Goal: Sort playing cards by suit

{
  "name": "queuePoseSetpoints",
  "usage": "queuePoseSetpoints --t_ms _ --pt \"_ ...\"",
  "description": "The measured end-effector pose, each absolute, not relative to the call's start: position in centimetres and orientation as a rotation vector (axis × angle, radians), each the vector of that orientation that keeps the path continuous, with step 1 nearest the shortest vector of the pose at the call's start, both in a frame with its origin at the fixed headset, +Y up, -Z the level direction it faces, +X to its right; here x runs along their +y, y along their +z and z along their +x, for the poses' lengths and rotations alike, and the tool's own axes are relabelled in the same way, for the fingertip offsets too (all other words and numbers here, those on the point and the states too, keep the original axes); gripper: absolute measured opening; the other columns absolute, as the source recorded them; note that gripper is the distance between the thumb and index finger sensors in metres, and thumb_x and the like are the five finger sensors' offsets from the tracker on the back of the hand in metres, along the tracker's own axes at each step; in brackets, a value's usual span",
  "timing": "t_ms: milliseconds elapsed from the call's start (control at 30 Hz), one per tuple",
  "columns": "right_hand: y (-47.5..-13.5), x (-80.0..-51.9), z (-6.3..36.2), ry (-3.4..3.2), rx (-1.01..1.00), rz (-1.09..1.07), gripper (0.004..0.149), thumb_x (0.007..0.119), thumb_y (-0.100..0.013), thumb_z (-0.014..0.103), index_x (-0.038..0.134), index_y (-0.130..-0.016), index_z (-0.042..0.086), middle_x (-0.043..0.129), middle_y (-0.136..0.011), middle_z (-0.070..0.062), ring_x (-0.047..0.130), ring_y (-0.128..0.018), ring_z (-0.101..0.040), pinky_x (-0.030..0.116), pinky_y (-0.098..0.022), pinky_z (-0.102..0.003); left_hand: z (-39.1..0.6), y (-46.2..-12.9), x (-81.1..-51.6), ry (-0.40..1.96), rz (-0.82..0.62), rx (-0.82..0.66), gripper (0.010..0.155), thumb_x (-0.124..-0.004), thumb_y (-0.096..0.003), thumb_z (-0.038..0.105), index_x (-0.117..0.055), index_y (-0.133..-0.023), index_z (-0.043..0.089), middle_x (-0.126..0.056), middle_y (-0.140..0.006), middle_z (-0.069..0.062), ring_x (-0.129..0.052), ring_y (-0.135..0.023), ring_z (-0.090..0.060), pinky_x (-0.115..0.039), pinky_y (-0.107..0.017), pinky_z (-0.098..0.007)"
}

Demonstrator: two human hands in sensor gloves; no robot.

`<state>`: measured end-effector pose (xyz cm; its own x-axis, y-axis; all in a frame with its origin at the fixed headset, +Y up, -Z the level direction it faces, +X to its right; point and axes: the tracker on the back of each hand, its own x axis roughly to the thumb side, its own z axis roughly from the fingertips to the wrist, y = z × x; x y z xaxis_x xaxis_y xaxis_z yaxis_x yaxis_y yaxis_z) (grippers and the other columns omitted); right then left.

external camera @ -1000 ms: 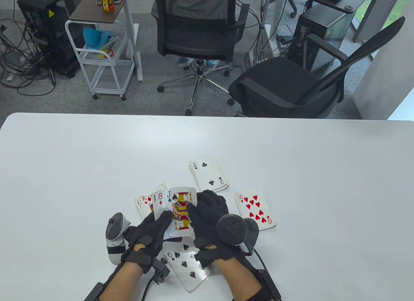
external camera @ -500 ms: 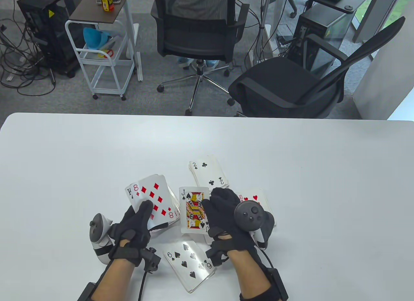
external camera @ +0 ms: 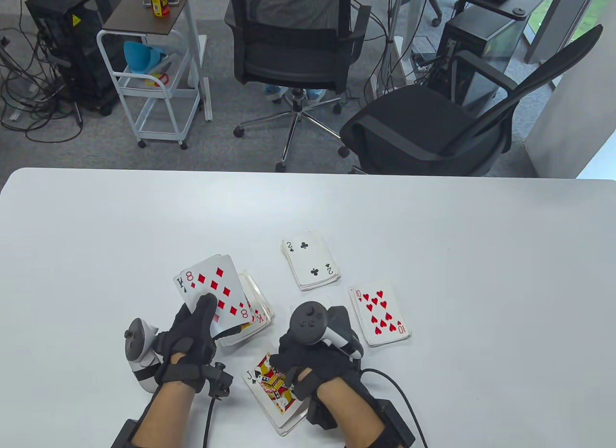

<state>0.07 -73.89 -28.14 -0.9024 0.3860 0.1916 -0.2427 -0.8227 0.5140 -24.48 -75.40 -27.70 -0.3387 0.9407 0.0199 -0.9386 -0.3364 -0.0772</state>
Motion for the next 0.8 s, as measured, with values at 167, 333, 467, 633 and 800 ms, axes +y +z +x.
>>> queuePoseSetpoints --t_ms 167,333,467,633,800 --pt "-28.0 -73.4 0.1 2.744 0.634 0.380 0.042 0.092 -0.056 0.036 0.077 -0.082 0.006 0.051 -0.105 -0.027 0.030 -0.101 -0.056 0.028 -0.067 -0.073 -23.9 -27.6 -75.7 1.881 -0.087 -0.098 0.049 -0.077 -0.0581 0.050 -0.072 -0.100 0.026 -0.091 -0.093 0.003 -0.100 -0.076 -0.026 -0.094 -0.048 -0.039" --pt "-28.3 -72.0 1.8 2.555 0.335 0.344 0.046 0.078 -0.059 0.047 0.079 -0.081 0.006 0.055 -0.103 -0.027 0.036 -0.099 -0.057 0.033 -0.066 -0.073 -22.9 -27.6 -75.6 1.837 -0.131 -0.128 0.049 -0.076 -0.0586 0.048 -0.070 -0.102 0.025 -0.089 -0.094 0.002 -0.100 -0.077 -0.027 -0.093 -0.049 -0.040" --pt "-28.6 -71.4 3.3 2.359 0.093 0.317 0.049 0.074 -0.059 0.048 0.078 -0.085 0.007 0.055 -0.105 -0.027 0.037 -0.100 -0.056 0.035 -0.066 -0.073 -22.2 -27.4 -75.6 1.789 -0.162 -0.140 0.049 -0.077 -0.0586 0.047 -0.069 -0.102 0.025 -0.089 -0.095 0.001 -0.099 -0.077 -0.027 -0.093 -0.049 -0.040" --pt "-28.4 -71.0 4.0 2.203 -0.080 0.316 0.052 0.074 -0.058 0.048 0.076 -0.089 0.007 0.055 -0.106 -0.026 0.038 -0.100 -0.056 0.035 -0.066 -0.073 -21.2 -27.3 -75.9 1.722 -0.196 -0.150 0.048 -0.079 -0.0580 0.047 -0.071 -0.101 0.025 -0.091 -0.093 0.002 -0.100 -0.077 -0.026 -0.094 -0.049 -0.040" --pt "-28.2 -71.4 2.8 2.230 -0.024 0.444 0.057 0.080 -0.056 0.052 0.071 -0.092 0.008 0.053 -0.107 -0.024 0.037 -0.101 -0.055 0.035 -0.067 -0.073 -20.4 -27.1 -76.3 1.752 -0.211 -0.156 0.048 -0.079 -0.0576 0.048 -0.072 -0.100 0.026 -0.091 -0.092 0.003 -0.101 -0.076 -0.026 -0.094 -0.048 -0.040"
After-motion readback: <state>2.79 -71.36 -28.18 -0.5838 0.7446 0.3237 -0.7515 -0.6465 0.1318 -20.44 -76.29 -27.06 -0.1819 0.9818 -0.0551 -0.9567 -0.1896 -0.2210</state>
